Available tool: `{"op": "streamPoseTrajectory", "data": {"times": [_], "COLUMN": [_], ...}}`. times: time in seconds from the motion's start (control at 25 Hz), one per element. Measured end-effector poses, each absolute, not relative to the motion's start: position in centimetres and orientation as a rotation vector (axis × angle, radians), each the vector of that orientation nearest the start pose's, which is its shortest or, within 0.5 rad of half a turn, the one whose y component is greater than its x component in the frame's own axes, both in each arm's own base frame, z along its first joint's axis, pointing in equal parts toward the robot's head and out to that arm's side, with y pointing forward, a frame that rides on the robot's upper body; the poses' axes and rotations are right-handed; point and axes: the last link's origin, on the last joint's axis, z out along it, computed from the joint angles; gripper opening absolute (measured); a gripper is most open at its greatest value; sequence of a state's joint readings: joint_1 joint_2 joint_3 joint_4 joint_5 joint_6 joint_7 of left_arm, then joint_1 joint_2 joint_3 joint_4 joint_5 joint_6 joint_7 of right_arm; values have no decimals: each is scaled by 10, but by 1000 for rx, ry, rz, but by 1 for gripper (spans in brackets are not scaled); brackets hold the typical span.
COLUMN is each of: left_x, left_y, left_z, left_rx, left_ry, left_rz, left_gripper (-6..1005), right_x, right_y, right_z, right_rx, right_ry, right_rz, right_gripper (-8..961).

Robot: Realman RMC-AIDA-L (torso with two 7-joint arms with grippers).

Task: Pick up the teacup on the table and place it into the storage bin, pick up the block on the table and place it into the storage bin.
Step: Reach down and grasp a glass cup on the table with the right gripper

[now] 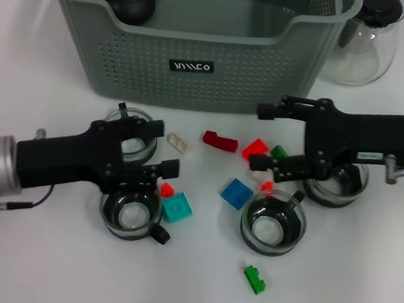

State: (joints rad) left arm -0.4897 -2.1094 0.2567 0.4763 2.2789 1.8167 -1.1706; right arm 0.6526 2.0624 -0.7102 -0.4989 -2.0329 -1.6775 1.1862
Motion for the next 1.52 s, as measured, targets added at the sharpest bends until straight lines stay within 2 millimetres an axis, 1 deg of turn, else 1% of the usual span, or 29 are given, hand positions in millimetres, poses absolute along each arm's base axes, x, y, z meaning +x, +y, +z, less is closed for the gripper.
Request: {"op": "streamPoseTrajectory", "data": {"times": [0.12, 0.4, 0.56, 0.68, 0.88, 1.04, 1.16, 1.32, 1.52], "left_x": [-274, -262, -256, -255, -256, -258, -260, -266, -264], "left_y": [274, 288, 292, 294, 294, 293, 294, 300, 298], "left_z": [-20, -33, -41, -45, -46, -43, -39, -23, -5], "left_rx": [-2748, -2814, -2838, -2840, -2839, -2827, -2814, -2793, -2811], "left_ry": [-673, -697, -681, -684, -686, -689, -724, -797, -765], "left_rz": [-1004, -935, -912, -885, -881, -888, -881, -830, -843], "left_gripper": [874, 874, 874, 874, 874, 874, 874, 874, 874], "right_x": [237, 256, 258, 259, 257, 256, 256, 255, 254], "right_y": [323, 318, 316, 317, 319, 321, 321, 321, 321], "right_z": [-17, 0, 4, 5, 6, 7, 7, 7, 4], "right_rx": [-2964, -2956, -2961, -2965, -2959, -2953, -2944, -2931, -2931], "right_ry": [332, 371, 367, 374, 384, 387, 389, 395, 407], "right_rz": [759, 717, 716, 704, 712, 714, 724, 743, 753], "right_gripper": [941, 942, 942, 941, 942, 942, 942, 942, 941]}}
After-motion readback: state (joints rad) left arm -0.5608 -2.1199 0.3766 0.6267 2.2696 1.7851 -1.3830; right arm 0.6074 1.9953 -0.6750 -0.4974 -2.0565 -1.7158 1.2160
